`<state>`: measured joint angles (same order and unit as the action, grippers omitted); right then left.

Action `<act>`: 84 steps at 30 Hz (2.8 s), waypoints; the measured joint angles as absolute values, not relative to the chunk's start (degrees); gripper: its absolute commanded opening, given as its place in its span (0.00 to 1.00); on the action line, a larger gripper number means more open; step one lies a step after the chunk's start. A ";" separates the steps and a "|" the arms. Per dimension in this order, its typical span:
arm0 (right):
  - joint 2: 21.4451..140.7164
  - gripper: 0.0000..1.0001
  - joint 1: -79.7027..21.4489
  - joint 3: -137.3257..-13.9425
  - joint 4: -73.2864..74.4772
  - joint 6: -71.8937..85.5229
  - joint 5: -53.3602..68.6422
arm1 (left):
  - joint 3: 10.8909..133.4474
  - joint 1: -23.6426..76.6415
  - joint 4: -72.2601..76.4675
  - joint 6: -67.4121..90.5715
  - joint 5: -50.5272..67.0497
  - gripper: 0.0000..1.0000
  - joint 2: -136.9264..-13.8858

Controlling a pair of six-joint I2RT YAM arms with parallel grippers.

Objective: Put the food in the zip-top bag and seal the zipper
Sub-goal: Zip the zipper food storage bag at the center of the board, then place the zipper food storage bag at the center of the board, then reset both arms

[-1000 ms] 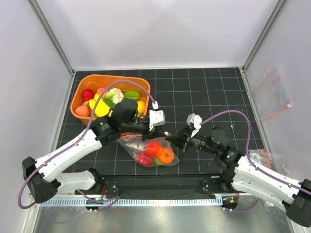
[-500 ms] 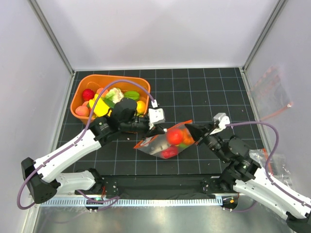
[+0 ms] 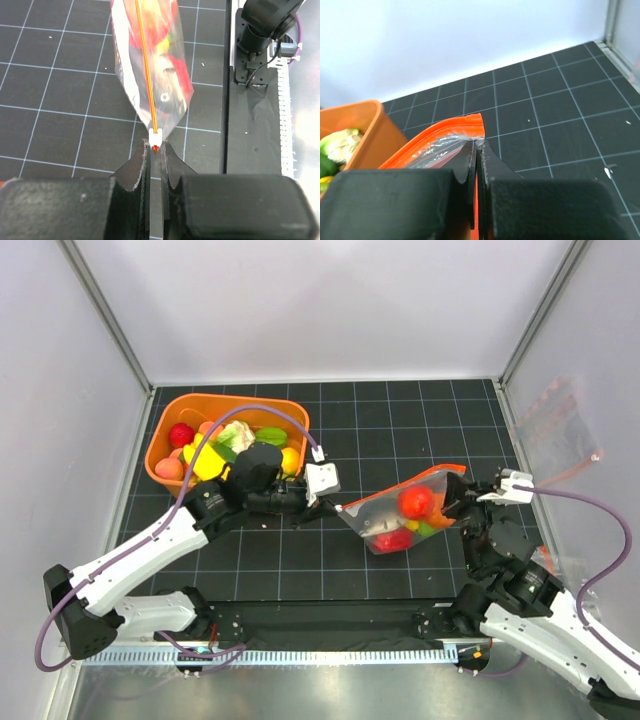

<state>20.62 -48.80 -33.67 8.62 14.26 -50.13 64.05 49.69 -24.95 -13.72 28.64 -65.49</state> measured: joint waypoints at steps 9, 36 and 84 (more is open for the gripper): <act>23.24 0.01 -49.30 -34.50 10.04 15.75 -56.55 | 66.24 49.76 -25.08 -12.38 25.85 0.00 -65.58; 60.58 0.01 -43.99 -46.44 -3.07 11.27 -40.23 | 59.37 49.47 -31.70 17.93 4.89 0.00 -55.42; 28.58 1.00 -39.83 -28.16 22.09 26.65 -31.86 | 18.24 44.51 -7.33 36.38 -6.79 1.00 -22.48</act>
